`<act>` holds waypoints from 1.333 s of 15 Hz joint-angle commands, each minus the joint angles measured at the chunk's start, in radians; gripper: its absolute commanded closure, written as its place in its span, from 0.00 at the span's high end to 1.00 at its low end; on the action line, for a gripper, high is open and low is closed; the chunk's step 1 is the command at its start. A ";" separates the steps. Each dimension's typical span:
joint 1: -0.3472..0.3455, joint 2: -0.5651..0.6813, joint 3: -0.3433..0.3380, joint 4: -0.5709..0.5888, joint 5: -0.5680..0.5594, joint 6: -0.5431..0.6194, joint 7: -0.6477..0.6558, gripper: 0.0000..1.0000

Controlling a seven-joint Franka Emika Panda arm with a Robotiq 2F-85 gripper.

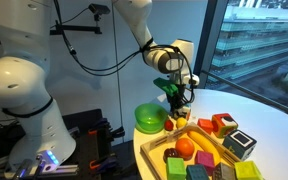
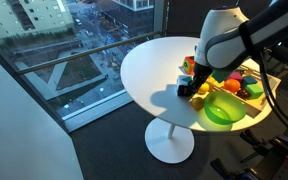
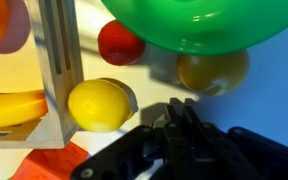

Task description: Pick up the block with the number one on it and put it in the tray

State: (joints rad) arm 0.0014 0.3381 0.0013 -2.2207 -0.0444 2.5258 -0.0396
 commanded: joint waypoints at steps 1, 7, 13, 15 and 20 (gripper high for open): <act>0.004 0.009 -0.009 0.026 -0.007 -0.020 0.019 0.00; -0.004 -0.021 -0.005 0.024 0.007 -0.032 0.003 0.03; -0.014 -0.073 0.006 0.030 0.033 -0.050 -0.021 0.03; -0.014 -0.089 0.008 0.030 0.046 -0.056 -0.025 0.03; -0.011 -0.094 0.002 0.046 0.041 -0.055 -0.023 0.53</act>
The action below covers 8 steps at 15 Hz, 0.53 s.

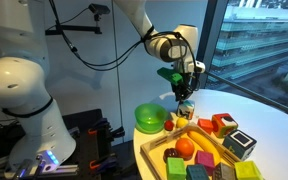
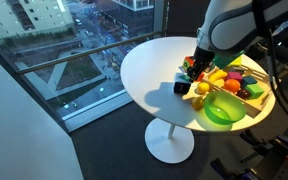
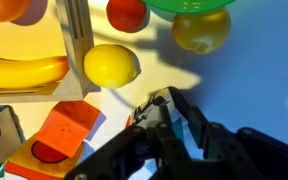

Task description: Pick up the block with the number one on it and put it in the tray

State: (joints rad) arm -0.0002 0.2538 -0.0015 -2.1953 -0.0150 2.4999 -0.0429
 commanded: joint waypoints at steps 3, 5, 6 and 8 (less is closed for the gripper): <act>-0.011 0.003 0.005 0.035 -0.001 -0.025 -0.047 0.75; -0.012 0.011 0.004 0.045 -0.010 -0.021 -0.072 0.92; -0.012 0.016 0.004 0.050 -0.016 -0.020 -0.088 0.98; -0.013 0.026 0.002 0.062 -0.032 -0.014 -0.120 1.00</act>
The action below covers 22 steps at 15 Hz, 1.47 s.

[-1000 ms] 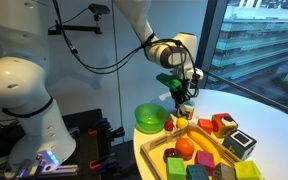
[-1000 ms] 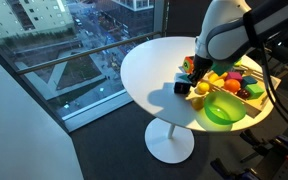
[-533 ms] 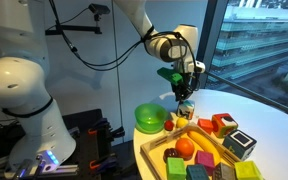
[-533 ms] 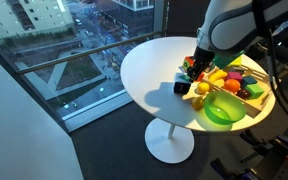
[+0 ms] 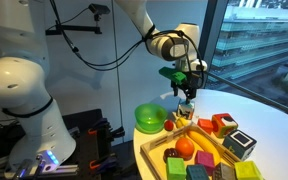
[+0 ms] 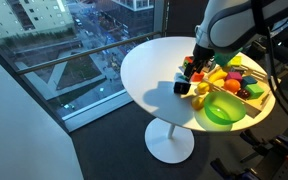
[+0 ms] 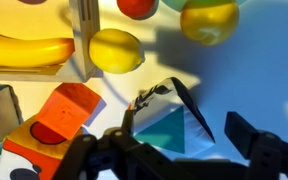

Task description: Pick up the block with the number one on it and put it in the tray

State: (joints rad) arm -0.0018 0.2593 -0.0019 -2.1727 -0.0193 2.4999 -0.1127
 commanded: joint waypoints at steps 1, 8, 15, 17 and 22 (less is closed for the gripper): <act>-0.013 0.024 0.003 0.043 -0.033 -0.013 -0.069 1.00; -0.014 0.063 -0.007 0.054 -0.125 0.054 -0.135 1.00; -0.025 0.106 0.004 0.055 -0.124 0.136 -0.168 1.00; -0.034 0.117 0.012 0.057 -0.112 0.144 -0.190 1.00; -0.072 0.141 0.047 0.072 -0.085 0.139 -0.276 1.00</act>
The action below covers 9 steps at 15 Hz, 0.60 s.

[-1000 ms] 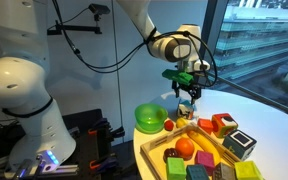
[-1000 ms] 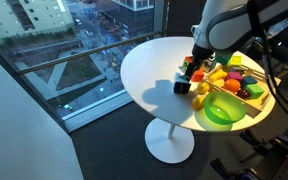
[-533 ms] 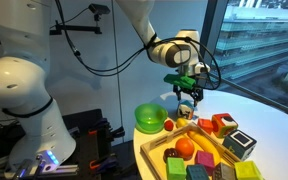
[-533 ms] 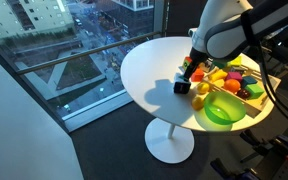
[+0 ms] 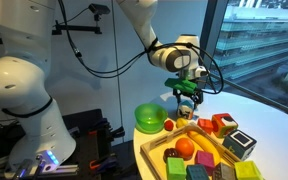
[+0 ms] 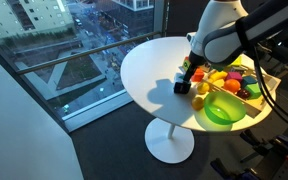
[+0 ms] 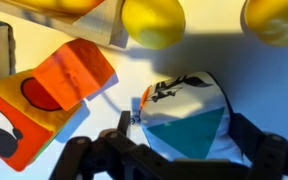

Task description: Pick up the block with the number one on it and put it in the tray

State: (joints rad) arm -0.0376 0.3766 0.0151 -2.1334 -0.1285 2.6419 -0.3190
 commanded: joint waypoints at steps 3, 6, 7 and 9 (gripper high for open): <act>-0.063 0.034 0.053 0.040 0.036 -0.007 -0.120 1.00; -0.080 0.044 0.066 0.044 0.051 -0.009 -0.154 1.00; -0.085 0.047 0.069 0.045 0.055 -0.011 -0.160 1.00; -0.094 0.051 0.073 0.046 0.063 -0.016 -0.168 1.00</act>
State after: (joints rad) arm -0.1037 0.3994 0.0701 -2.1162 -0.0953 2.6418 -0.4390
